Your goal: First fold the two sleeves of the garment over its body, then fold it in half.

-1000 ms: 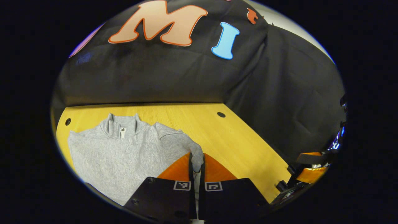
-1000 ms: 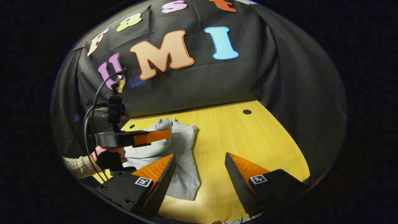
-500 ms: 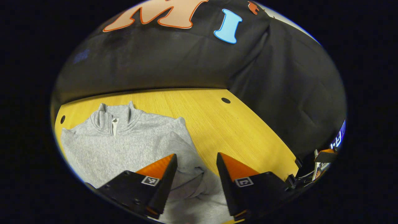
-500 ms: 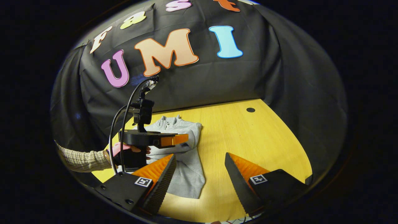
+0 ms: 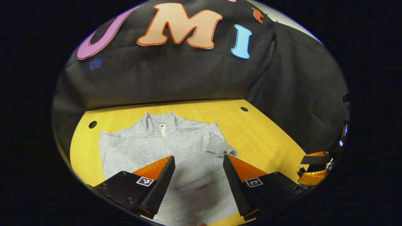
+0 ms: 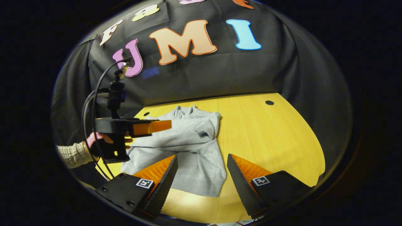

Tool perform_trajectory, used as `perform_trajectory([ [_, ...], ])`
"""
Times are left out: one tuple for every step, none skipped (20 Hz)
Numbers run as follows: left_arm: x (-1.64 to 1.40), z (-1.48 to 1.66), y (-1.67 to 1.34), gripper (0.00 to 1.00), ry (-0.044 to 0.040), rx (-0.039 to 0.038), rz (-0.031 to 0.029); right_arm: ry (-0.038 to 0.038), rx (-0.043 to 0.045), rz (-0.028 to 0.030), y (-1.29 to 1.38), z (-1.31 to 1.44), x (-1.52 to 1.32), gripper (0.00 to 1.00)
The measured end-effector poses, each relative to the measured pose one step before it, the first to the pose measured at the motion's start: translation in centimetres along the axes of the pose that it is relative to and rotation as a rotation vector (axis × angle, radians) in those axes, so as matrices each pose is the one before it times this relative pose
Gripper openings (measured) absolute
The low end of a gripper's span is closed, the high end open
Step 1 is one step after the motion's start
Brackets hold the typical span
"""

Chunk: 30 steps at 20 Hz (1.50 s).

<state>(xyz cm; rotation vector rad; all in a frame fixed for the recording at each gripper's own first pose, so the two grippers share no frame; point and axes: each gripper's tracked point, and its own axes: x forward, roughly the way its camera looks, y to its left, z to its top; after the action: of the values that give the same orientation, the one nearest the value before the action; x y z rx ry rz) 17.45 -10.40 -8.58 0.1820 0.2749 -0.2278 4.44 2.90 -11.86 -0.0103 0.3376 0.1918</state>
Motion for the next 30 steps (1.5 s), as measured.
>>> perform_trajectory([
  [-1.406,-0.432,1.215,0.89,0.00036,0.00328,0.01931,0.01188,-0.00796,0.00894,0.378,-0.44,0.307,0.98],
  [-1.109,-0.381,1.138,0.89,-0.00123,0.00269,0.01877,0.01453,-0.00975,0.00869,0.392,-0.492,0.249,0.98],
  [-1.063,-0.697,0.956,0.89,0.00407,-0.0003,0.01921,0.01099,-0.00984,0.00263,0.199,-0.466,0.126,0.98],
  [-1.065,-0.85,0.806,0.89,0.00909,-0.00056,0.01625,0.01462,-0.01111,0.00212,0.067,-0.523,0.199,0.98],
  [-1.159,-1.109,0.707,0.89,0.00899,-0.00364,0.01754,0.01552,-0.00644,-0.00206,0.09,-0.718,0.47,0.98],
  [-1.009,-1.099,0.594,0.89,0.00878,-0.00936,0.01282,0.01661,-0.00523,-0.00188,0.038,-0.612,0.289,0.98],
  [-0.853,-1.176,0.619,0.89,0.01227,-0.01312,0.01492,0.01617,-0.00557,-0.00397,-0.067,-0.737,0.211,0.98],
  [-0.889,-1.279,0.817,0.89,0.01556,-0.01496,0.02144,0.01403,-0.00355,-0.00947,-0.155,-0.54,0.256,0.98],
  [-0.658,-1.496,0.762,0.89,0.01934,-0.01802,0.02134,0.01464,0.00123,-0.00626,-0.54,-0.755,0.235,0.98],
  [-0.669,-1.651,0.639,0.89,0.01965,-0.0208,0.01946,0.01431,0.00568,-0.00425,-0.152,-0.644,0.216,0.98],
  [-0.386,-1.694,0.624,0.89,0.02515,-0.02221,0.01956,0.0181,0.00898,0.00031,-0.2,-0.778,0.449,0.98],
  [-0.445,-1.648,0.65,0.89,0.02954,-0.02248,0.01759,0.01439,0.00913,0.00082,-0.023,-0.665,0.373,0.98],
  [-0.367,-1.502,0.626,0.9,0.02788,-0.02091,0.01348,0.01727,0.0108,-0.00175,-0.206,-0.811,0.523,0.98],
  [-0.282,-1.232,0.735,0.9,0.02112,-0.01498,0.01391,0.01572,0.00391,-0.00541,-0.275,-0.569,0.422,0.98],
  [-0.178,-0.889,0.677,0.9,0.01439,-0.00972,0.01419,0.0159,-0.00156,-0.00803,-0.297,-0.809,0.364,0.98],
  [-0.064,-0.813,0.795,0.9,0.01046,-0.00918,0.0181,0.01565,-0.00403,-0.00913,-0.303,-0.586,0.316,0.98],
  [0.039,-0.69,0.669,0.9,0.01022,-0.01067,0.01346,0.0146,-0.00274,-0.00589,-0.197,-0.606,0.486,0.98],
  [0.211,-0.564,0.492,0.9,0.00864,-0.01397,0.0082,0.01593,-0.00328,-0.009,-0.13,-0.636,0.514,0.98],
  [0.215,-0.311,0.619,0.9,0.00901,-0.00934,0.00822,0.0145,-0.00659,-0.01226,-0.226,-0.555,0.256,0.98],
  [0.251,-0.496,0.425,0.9,0.00965,-0.0092,0.01353,0.01304,-0.01309,-0.01231,-0.231,-0.48,0.327,0.98],
  [0.16,-0.515,0.378,0.9,0.00912,-0.01133,0.00827,0.00929,-0.01195,-0.00914,0.061,-0.344,0.427,0.94],
  [0.162,-0.28,0.035,0.9,0.00655,-0.01121,0.00323,0.00774,-0.00776,-0.00906,-0.129,-0.43,0.279,0.94],
  [0.214,-0.333,-0.004,0.9,0.01054,-0.00965,0.00269,0.00758,-0.00575,-0.00559,-0.07,-0.289,0.218,0.94],
  [0.212,-0.349,-0.016,0.9,0.01402,-0.00497,0.00307,0.00951,-0.00454,-0.0019,-0.055,-0.185,0.146,0.94],
  [0.137,-0.219,-0.02,0.89,0.00547,-0.00027,0.00526,-0.00859,-0.01123,-0.00464,-0.02,0.229,0.3,0.94],
  [0.212,-0.008,0.064,0.89,0.00019,0.00469,0.00902,0.00268,-0.005,-0.00295,0.09,-0.055,0.242,0.94],
  [0.13,0.011,0.089,0.89,-0.00137,0.00567,0.00895,-0.00264,-0.00318,-0.00754,-0.048,0.075,-0.233,0.98],
  [0.351,-0.097,0.385,0.89,0.00234,0.00703,0.02396,0.00554,0.00093,-0.00582,0.032,-0.001,0.055,0.94],
  [-0.06,-0.656,0.46,0.88,0.02901,0.01408,0.02534,-0.00182,-0.00505,-0.00283,0.043,-0.069,0.085,0.94],
  [0.084,0.911,-0.242,0.87,-0.04093,0.01631,-0.00316,0.00092,-0.00889,-0.00343,0.003,0.037,-0.021,0.98],
])
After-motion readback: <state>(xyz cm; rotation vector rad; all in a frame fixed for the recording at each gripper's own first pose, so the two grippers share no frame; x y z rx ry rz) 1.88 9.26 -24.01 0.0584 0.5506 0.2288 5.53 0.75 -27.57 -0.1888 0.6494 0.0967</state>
